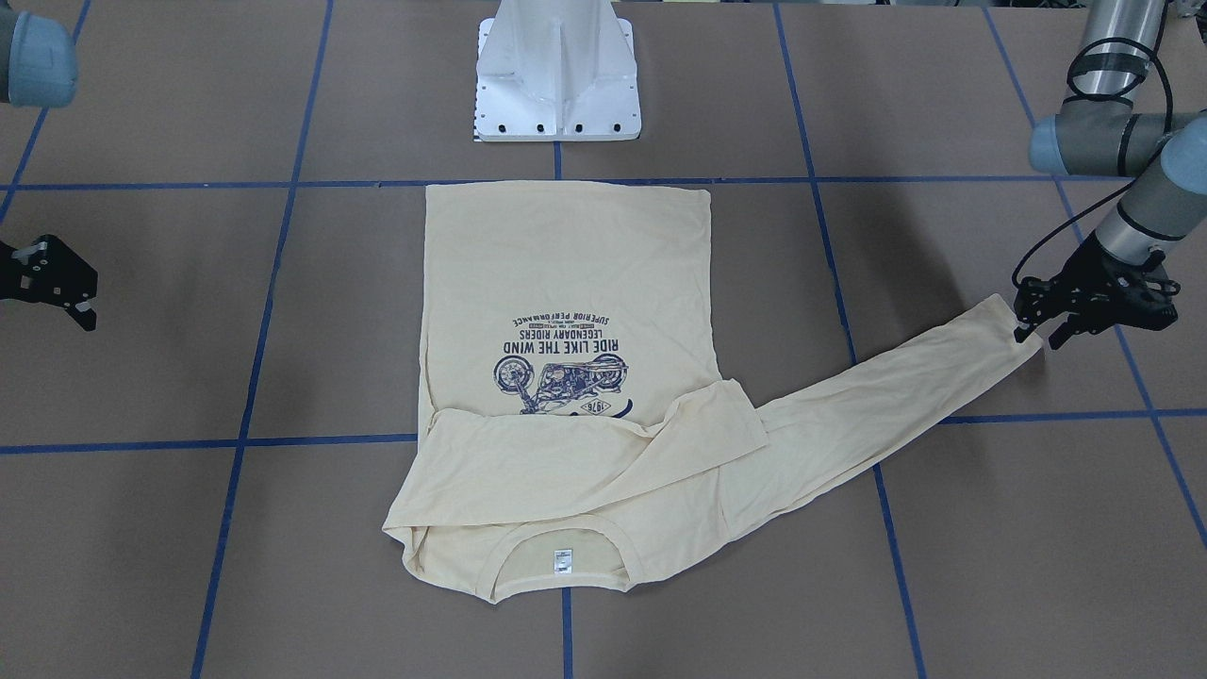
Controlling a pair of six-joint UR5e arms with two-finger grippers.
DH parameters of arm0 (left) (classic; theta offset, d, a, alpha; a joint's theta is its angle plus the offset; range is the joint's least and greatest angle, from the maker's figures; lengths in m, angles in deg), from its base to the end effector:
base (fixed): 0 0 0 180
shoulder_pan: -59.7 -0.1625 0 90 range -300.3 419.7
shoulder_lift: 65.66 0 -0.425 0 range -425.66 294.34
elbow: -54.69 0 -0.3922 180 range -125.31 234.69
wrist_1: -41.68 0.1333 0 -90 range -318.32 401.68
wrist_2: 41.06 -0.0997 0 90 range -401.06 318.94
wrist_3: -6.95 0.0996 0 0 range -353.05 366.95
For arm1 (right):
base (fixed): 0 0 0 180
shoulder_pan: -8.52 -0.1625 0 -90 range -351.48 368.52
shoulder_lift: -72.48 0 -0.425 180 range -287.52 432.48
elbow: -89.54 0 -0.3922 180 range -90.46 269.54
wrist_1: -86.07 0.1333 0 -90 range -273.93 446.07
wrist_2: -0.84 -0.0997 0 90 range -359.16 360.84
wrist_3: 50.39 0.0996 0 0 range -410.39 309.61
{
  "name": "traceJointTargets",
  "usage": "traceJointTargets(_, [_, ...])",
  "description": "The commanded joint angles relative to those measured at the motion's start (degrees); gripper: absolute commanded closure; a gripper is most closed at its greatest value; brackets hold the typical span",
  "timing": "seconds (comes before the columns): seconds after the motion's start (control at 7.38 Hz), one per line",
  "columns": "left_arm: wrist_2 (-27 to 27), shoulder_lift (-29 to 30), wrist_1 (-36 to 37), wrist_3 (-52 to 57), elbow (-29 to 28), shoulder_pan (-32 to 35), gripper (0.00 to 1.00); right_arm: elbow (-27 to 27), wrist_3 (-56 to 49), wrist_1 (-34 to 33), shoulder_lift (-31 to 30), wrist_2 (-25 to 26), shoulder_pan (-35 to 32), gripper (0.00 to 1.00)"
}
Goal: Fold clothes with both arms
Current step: 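Lower the left gripper onto the cuff of the other sleeve and grasp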
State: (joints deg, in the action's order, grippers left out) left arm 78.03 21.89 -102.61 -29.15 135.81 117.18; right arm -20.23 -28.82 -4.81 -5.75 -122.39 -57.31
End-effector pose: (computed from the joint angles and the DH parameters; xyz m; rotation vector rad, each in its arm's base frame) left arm 0.1965 -0.4661 0.6599 0.3329 0.8120 0.1318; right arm -0.1531 -0.5333 0.3942 0.2593 -0.7240 -0.1983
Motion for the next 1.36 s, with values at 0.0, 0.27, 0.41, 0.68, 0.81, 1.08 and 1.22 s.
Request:
traceJointTargets(0.0, [0.0,0.34,-0.03,0.07,-0.61,0.0,0.46,0.0,0.05,0.0,0.01,0.0,0.0,0.0])
traceJointTargets(0.27, [-0.09,0.35,0.05,0.07,-0.78,-0.09,0.48,0.0,0.05,0.0,0.01,0.0,0.09,0.0])
traceJointTargets(0.41, [0.0,0.43,-0.03,0.07,-0.96,-0.09,0.5,0.0,-0.04,0.0,0.01,0.0,0.0,0.0])
traceJointTargets(0.68, [0.0,0.43,-0.03,-0.11,-0.96,-0.09,0.69,0.0,0.05,0.0,0.1,0.0,0.09,0.0])
traceJointTargets(0.81, [0.0,0.35,-0.12,-0.11,-0.87,-0.09,0.9,0.0,0.05,0.0,0.18,0.0,0.0,0.0])
traceJointTargets(1.08, [0.17,0.35,-0.12,0.07,-0.35,-0.09,1.0,0.0,0.05,0.0,0.27,0.0,0.09,0.0])
traceJointTargets(1.22, [0.61,0.26,0.05,0.07,0.96,0.0,1.0,0.0,0.05,0.0,0.27,0.0,0.09,0.0])
